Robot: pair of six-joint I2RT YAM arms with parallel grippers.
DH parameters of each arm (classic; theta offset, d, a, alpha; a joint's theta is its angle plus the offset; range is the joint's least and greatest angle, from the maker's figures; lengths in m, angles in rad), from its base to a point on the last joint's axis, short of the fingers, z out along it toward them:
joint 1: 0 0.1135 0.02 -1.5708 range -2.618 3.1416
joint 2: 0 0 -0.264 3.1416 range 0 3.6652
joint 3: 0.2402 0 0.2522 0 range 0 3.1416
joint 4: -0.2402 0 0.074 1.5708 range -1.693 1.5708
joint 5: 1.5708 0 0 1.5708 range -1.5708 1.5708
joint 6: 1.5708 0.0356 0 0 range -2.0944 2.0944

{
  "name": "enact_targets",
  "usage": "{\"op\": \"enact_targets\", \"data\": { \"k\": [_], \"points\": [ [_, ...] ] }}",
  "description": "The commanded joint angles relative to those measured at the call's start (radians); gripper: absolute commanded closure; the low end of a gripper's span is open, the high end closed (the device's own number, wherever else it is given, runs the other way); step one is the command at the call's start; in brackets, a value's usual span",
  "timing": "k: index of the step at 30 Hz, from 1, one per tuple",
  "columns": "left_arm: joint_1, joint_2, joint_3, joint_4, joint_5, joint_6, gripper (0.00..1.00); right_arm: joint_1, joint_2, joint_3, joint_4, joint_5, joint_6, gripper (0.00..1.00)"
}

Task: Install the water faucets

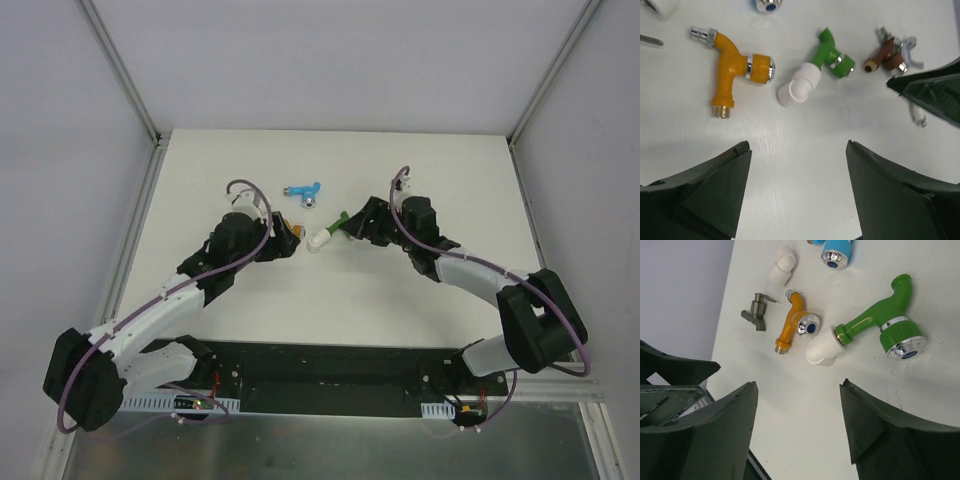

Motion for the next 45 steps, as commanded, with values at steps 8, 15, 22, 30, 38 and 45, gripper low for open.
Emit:
{"op": "enact_targets", "data": {
  "k": [8, 15, 22, 30, 38, 45],
  "points": [
    [-0.056, 0.420, 0.289, -0.037, 0.187, 0.354, 0.14, -0.123, -0.161, 0.133, -0.362, -0.380, -0.108, 0.01],
    [-0.076, 0.650, 0.458, -0.054, 0.185, 0.497, 0.21, -0.195, -0.169, 0.062, -0.380, -0.383, -0.060, 0.01],
    [-0.078, 0.853, 0.614, -0.140, 0.115, 0.565, 0.34, -0.194, -0.249, 0.027, -0.481, -0.202, -0.154, 0.01],
    [-0.080, 0.974, 0.689, -0.192, 0.088, 0.602, 0.39, -0.194, -0.293, 0.002, -0.487, -0.117, -0.192, 0.01],
    [-0.103, 0.953, 0.673, -0.240, 0.169, 0.619, 0.81, -0.194, -0.285, -0.001, -0.474, -0.085, -0.200, 0.05],
    [-0.092, 0.724, 0.555, -0.240, 0.341, 0.643, 1.00, -0.148, -0.409, -0.028, -0.438, -0.070, -0.289, 0.04]
  ]
}}
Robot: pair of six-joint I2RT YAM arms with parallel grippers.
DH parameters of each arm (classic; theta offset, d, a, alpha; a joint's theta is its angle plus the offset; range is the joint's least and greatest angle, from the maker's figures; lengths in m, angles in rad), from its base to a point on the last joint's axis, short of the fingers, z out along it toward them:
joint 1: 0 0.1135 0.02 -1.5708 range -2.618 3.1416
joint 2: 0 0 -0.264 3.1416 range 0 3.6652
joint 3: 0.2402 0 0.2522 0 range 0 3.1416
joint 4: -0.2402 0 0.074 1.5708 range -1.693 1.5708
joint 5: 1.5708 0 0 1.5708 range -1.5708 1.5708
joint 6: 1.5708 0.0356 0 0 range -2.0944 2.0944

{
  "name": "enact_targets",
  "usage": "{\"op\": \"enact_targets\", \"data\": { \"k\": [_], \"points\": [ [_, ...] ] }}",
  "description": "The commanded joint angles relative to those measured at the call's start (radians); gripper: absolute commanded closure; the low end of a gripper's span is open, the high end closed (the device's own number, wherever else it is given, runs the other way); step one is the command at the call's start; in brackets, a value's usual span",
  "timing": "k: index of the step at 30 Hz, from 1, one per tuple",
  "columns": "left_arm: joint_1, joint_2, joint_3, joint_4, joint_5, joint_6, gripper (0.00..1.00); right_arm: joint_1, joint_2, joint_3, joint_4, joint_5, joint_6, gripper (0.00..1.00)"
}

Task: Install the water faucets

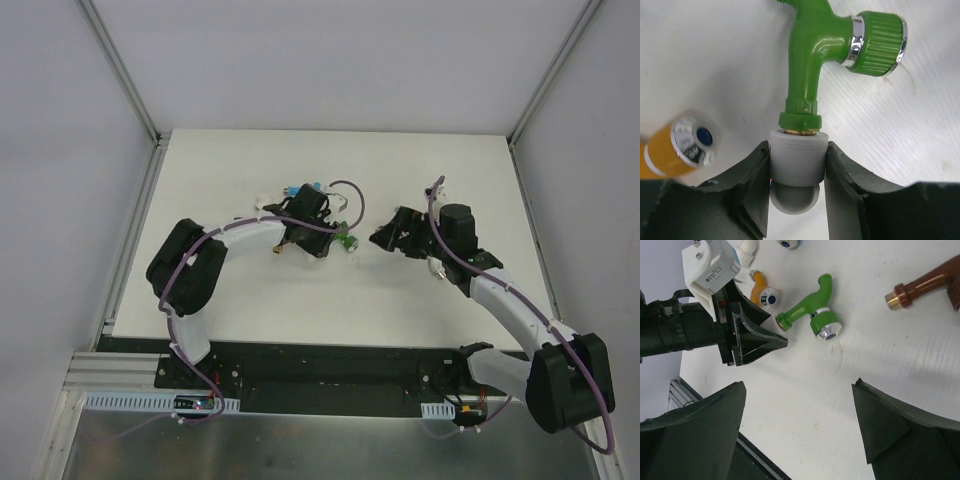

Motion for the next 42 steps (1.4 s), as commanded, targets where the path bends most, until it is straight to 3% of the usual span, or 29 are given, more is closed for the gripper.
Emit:
{"op": "enact_targets", "data": {
  "k": [1, 7, 13, 16, 24, 34, 36, 42],
  "points": [
    [0.004, -0.236, -0.066, -0.017, 0.170, 0.022, 1.00, 0.050, -0.120, -0.025, 0.063, 0.026, -0.096, 0.04],
    [0.029, -0.487, -0.178, -0.011, 0.358, 0.034, 1.00, 0.103, -0.185, -0.034, 0.142, -0.015, -0.181, 0.01],
    [0.033, -0.705, -0.245, 0.001, 0.359, 0.011, 1.00, 0.109, -0.203, 0.024, 0.104, -0.055, -0.185, 0.01],
    [0.035, -0.759, -0.253, 0.007, 0.393, -0.036, 1.00, 0.117, -0.176, 0.039, 0.130, -0.150, -0.161, 0.01],
    [0.035, -0.788, -0.248, 0.024, 0.405, -0.070, 1.00, 0.216, -0.090, 0.082, 0.264, -0.317, -0.118, 0.02],
    [0.038, -0.735, -0.285, 0.041, 0.163, -0.084, 1.00, 0.232, -0.071, 0.128, 0.294, -0.374, -0.015, 0.32],
    [0.038, -0.704, -0.285, 0.038, 0.181, -0.075, 1.00, 0.230, -0.064, 0.139, 0.294, -0.373, 0.005, 0.37],
    [0.037, -0.693, -0.282, 0.040, 0.319, -0.065, 1.00, 0.229, 0.008, 0.179, 0.299, -0.313, 0.016, 0.39]
  ]
}}
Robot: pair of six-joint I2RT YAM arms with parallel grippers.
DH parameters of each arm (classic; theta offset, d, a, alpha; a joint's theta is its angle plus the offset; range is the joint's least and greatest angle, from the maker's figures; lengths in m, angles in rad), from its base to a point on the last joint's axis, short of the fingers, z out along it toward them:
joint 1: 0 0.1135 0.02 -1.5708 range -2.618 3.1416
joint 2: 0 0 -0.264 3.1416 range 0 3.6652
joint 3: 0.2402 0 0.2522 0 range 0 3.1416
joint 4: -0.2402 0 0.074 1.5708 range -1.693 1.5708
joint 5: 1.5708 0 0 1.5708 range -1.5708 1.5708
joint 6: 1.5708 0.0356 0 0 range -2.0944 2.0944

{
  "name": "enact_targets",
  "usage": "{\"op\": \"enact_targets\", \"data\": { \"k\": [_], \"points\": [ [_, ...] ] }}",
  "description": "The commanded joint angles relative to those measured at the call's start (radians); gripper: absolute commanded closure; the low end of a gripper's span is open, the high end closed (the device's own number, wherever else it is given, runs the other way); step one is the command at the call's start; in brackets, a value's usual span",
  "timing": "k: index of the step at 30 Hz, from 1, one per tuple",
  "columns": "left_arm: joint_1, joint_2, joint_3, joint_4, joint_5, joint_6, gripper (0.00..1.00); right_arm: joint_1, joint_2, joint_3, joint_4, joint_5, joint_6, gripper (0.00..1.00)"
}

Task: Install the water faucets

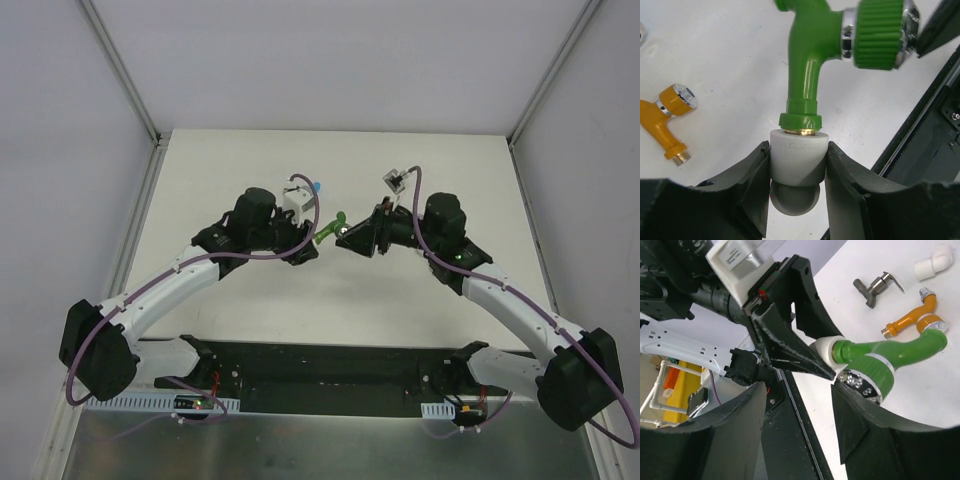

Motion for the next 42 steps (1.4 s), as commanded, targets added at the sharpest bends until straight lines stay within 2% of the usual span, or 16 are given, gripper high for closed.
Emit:
{"op": "enact_targets", "data": {
  "k": [1, 8, 11, 14, 18, 22, 26, 31, 37, 42],
  "points": [
    [0.007, -0.024, 0.005, 0.062, 0.109, 0.001, 1.00, 0.003, 0.061, 0.072, 0.054, 0.030, 0.031, 0.39],
    [0.003, -0.037, -0.011, 0.066, 0.264, -0.019, 1.00, 0.000, 0.176, 0.161, 0.053, 0.082, 0.042, 0.40],
    [0.003, -0.049, -0.021, 0.076, 0.256, -0.047, 1.00, -0.015, 0.195, 0.182, 0.042, 0.075, 0.037, 0.40],
    [0.025, -0.064, -0.031, 0.080, 0.220, -0.096, 1.00, -0.065, 0.154, 0.159, 0.009, 0.070, -0.012, 0.31],
    [0.128, -0.060, -0.055, 0.141, 0.314, -0.212, 1.00, -0.138, 0.055, 0.106, -0.065, 0.094, -0.131, 0.16],
    [0.194, -0.038, -0.083, 0.262, 0.391, -0.337, 1.00, -0.144, -0.031, 0.061, -0.148, 0.143, -0.312, 0.11],
    [0.223, -0.026, -0.100, 0.361, 0.453, -0.426, 1.00, -0.145, -0.045, 0.011, -0.174, 0.139, -0.492, 0.11],
    [0.227, -0.028, -0.080, 0.369, 0.492, -0.453, 1.00, -0.133, 0.017, 0.027, -0.197, 0.042, -0.638, 0.11],
    [0.227, -0.035, -0.061, 0.367, 0.554, -0.469, 1.00, -0.034, 0.029, 0.029, -0.115, 0.047, -0.725, 0.10],
    [0.227, -0.028, -0.054, 0.365, 0.614, -0.480, 1.00, -0.021, 0.031, 0.030, -0.030, 0.044, -0.722, 0.11]
  ]
}}
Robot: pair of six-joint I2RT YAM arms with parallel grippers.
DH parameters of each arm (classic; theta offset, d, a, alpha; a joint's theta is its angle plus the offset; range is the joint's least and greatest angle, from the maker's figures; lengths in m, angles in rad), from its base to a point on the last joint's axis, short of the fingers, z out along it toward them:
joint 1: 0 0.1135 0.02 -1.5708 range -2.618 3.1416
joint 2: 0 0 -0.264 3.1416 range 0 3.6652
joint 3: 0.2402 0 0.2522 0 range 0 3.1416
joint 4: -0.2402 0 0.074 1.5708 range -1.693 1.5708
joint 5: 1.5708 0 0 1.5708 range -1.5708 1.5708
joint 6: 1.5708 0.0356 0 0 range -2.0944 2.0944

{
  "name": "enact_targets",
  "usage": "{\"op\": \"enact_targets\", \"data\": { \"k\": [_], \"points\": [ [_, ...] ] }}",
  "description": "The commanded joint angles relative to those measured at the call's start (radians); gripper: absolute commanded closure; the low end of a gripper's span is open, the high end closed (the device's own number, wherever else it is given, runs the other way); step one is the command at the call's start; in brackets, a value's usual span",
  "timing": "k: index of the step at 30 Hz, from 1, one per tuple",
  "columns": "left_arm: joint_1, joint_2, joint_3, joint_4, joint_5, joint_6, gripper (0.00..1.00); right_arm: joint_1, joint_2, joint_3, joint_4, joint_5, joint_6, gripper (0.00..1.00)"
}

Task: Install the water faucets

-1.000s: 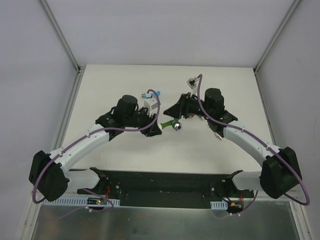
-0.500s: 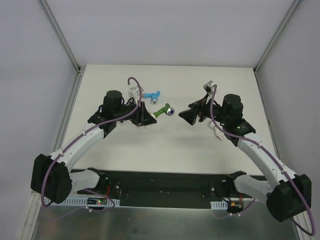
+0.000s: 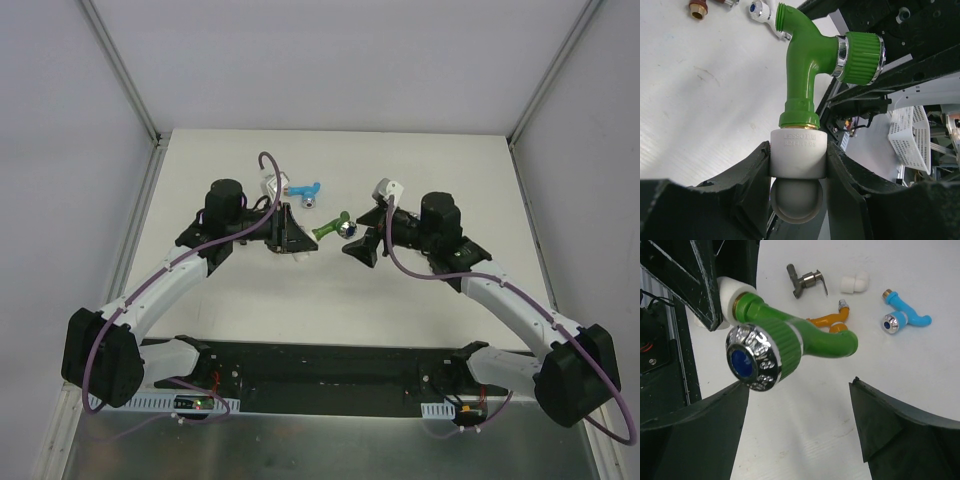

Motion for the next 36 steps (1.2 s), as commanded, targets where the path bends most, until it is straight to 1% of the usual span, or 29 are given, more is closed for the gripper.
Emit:
{"op": "enact_targets", "data": {
  "k": [1, 5, 8, 13, 16, 17, 18, 21, 22, 24, 26, 29, 31, 33, 35, 36],
  "points": [
    [0.005, -0.012, 0.048, 0.080, 0.104, -0.027, 1.00, 0.003, -0.008, 0.015, 0.123, -0.036, -0.052, 0.11],
    [0.002, -0.012, 0.052, 0.077, 0.144, -0.024, 1.00, 0.001, -0.005, 0.047, 0.120, -0.108, -0.053, 0.20],
    [-0.006, -0.009, 0.057, 0.075, 0.173, -0.023, 1.00, 0.001, 0.004, 0.073, 0.110, -0.180, -0.042, 0.24],
    [-0.026, -0.004, 0.069, 0.045, 0.196, 0.000, 1.00, 0.003, 0.001, 0.091, 0.108, -0.197, -0.024, 0.30],
    [-0.035, -0.012, 0.080, -0.011, 0.194, 0.044, 1.00, 0.001, -0.003, 0.110, 0.094, -0.215, -0.006, 0.33],
    [-0.037, -0.013, 0.086, -0.038, 0.187, 0.060, 1.00, 0.000, -0.005, 0.117, 0.090, -0.223, 0.001, 0.36],
    [-0.038, -0.015, 0.093, -0.055, 0.182, 0.071, 1.00, -0.002, -0.005, 0.127, 0.088, -0.223, 0.019, 0.45],
    [-0.040, -0.029, 0.097, -0.084, 0.164, 0.091, 1.00, -0.020, 0.007, 0.151, 0.085, -0.211, 0.095, 0.61],
    [-0.040, -0.036, 0.098, -0.098, 0.147, 0.101, 1.00, -0.022, 0.012, 0.162, 0.087, -0.199, 0.128, 0.64],
    [-0.043, -0.047, 0.106, -0.171, 0.099, 0.147, 1.00, -0.030, 0.026, 0.186, 0.080, -0.189, 0.201, 0.67],
    [-0.061, -0.049, 0.138, -0.271, 0.006, 0.218, 1.00, -0.028, 0.050, 0.225, 0.047, -0.185, 0.267, 0.71],
    [-0.125, -0.046, 0.176, -0.397, -0.127, 0.314, 1.00, -0.030, 0.098, 0.274, 0.030, -0.188, 0.376, 0.74],
    [-0.161, -0.049, 0.187, -0.419, -0.172, 0.353, 1.00, -0.028, 0.133, 0.297, 0.004, -0.179, 0.390, 0.75],
    [-0.172, -0.061, 0.187, -0.417, -0.194, 0.371, 1.00, -0.030, 0.161, 0.320, -0.062, -0.137, 0.374, 0.74],
    [-0.168, -0.087, 0.180, -0.423, -0.227, 0.394, 1.00, -0.049, 0.175, 0.352, -0.145, -0.100, 0.367, 0.69],
    [-0.170, -0.098, 0.175, -0.426, -0.241, 0.406, 1.00, -0.069, 0.176, 0.363, -0.182, -0.109, 0.375, 0.63]
  ]
}}
